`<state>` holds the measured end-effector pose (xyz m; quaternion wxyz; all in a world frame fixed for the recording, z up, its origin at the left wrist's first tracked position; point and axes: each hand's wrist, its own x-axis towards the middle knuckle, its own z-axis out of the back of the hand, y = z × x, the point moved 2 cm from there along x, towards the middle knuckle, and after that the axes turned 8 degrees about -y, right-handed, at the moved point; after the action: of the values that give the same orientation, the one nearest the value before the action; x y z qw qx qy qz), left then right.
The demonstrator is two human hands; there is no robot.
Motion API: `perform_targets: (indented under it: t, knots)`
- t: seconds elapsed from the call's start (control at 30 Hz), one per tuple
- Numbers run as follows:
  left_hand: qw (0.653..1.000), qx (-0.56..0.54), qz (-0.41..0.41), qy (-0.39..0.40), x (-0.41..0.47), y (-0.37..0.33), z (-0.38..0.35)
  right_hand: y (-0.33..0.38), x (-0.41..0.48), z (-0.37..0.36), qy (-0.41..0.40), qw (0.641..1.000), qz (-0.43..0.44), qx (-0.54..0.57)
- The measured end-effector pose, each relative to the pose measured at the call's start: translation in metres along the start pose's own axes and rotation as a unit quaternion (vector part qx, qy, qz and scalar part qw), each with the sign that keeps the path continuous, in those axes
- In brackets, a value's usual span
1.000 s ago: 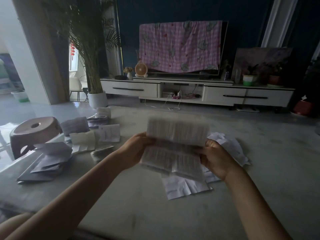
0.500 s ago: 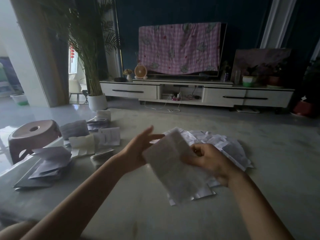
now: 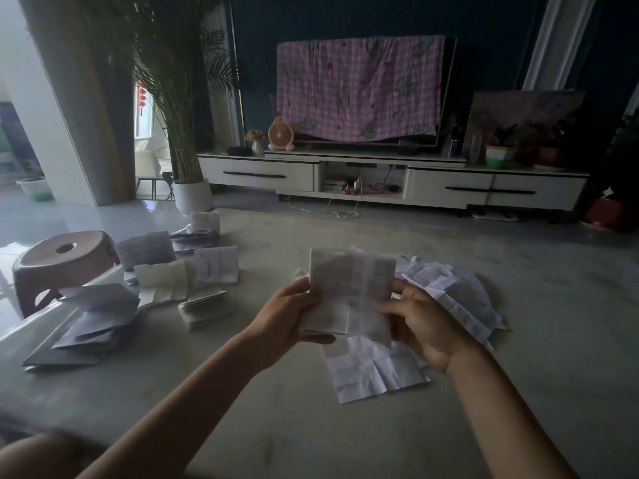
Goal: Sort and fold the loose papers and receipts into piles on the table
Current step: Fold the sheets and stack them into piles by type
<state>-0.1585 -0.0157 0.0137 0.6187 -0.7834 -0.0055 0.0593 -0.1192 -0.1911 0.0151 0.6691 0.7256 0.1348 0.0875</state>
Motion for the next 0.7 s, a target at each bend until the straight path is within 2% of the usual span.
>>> perform_targets:
  t: [0.1, 0.2, 0.27, 0.33, 0.4, 0.53, 0.7]
  knots:
    - [0.999, -0.044, 0.022, 0.004, -0.001, -0.002, 0.0, -0.002, 0.0, -0.003, -0.002, 0.999, 0.03, -0.019]
    - [0.99, -0.123, 0.069, 0.007, 0.0, 0.0, 0.005, -0.007, 0.004, -0.007, -0.062, 0.99, 0.105, -0.076]
    - [0.993, -0.088, 0.074, 0.02, 0.001, 0.002, 0.007, -0.008, 0.007, -0.009, -0.088, 0.978, 0.155, -0.109]
    - [0.999, -0.004, 0.037, 0.031, 0.0, 0.004, 0.009, -0.009, 0.005, -0.011, -0.091, 0.973, 0.168, -0.131]
    - [0.999, 0.039, -0.007, 0.012, 0.0, 0.006, 0.014, -0.01, 0.004, -0.012, -0.072, 0.981, 0.14, -0.115]
    - [0.996, 0.06, -0.046, -0.054, 0.003, 0.011, 0.028, -0.011, 0.002, -0.019, -0.032, 0.998, 0.05, -0.009]
    - [0.992, 0.071, -0.068, -0.073, -0.001, 0.022, 0.042, -0.031, -0.004, -0.044, -0.062, 0.996, 0.02, -0.064]
